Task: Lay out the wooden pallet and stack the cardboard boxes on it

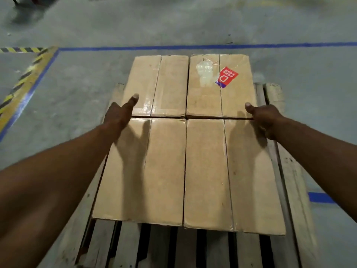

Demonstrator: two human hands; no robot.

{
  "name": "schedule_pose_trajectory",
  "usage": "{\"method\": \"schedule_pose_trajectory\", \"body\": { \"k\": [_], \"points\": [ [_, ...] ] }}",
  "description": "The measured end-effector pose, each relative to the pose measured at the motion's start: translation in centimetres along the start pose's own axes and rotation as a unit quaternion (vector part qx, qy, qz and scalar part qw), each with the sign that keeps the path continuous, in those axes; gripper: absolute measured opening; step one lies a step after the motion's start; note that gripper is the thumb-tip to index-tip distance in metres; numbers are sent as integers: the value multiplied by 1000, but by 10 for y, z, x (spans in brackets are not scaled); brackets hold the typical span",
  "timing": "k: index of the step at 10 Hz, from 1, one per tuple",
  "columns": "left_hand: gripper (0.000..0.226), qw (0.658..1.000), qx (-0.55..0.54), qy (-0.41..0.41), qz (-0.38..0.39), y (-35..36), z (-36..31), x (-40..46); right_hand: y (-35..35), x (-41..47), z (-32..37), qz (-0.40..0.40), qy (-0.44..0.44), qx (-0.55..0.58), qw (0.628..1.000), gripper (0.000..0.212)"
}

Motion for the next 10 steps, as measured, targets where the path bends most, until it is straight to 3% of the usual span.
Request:
{"method": "schedule_pose_trajectory", "body": {
  "k": [2,5,7,8,9,10],
  "points": [
    [100,1000,-12,-12,5,4,6,13,-7,10,-2,-49,21,-50,997,30],
    [66,997,43,69,6,-5,0,7,-12,16,-8,-43,61,-24,997,16],
    [66,994,48,92,24,-9,-1,5,-19,17,-7,-75,71,-23,994,26],
    [71,990,82,95,57,-3,-1,3,-11,10,-4,-57,78,-85,992,20],
    [115,974,168,104,107,6,5,-4,-15,-2,8,-98,24,-117,988,27],
    [131,960,214,147,105,10,-5,-32,-13,-37,6,-116,-40,-158,980,59]
  ]
}}
Point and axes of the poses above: each hand's wrist, its own x-axis towards the middle knuckle, its own y-axis out of the palm, z = x × y, the point moved 10 cm from there along x, towards the middle knuckle, and after that the axes turned 7 degrees about y, right-handed, at the moved point
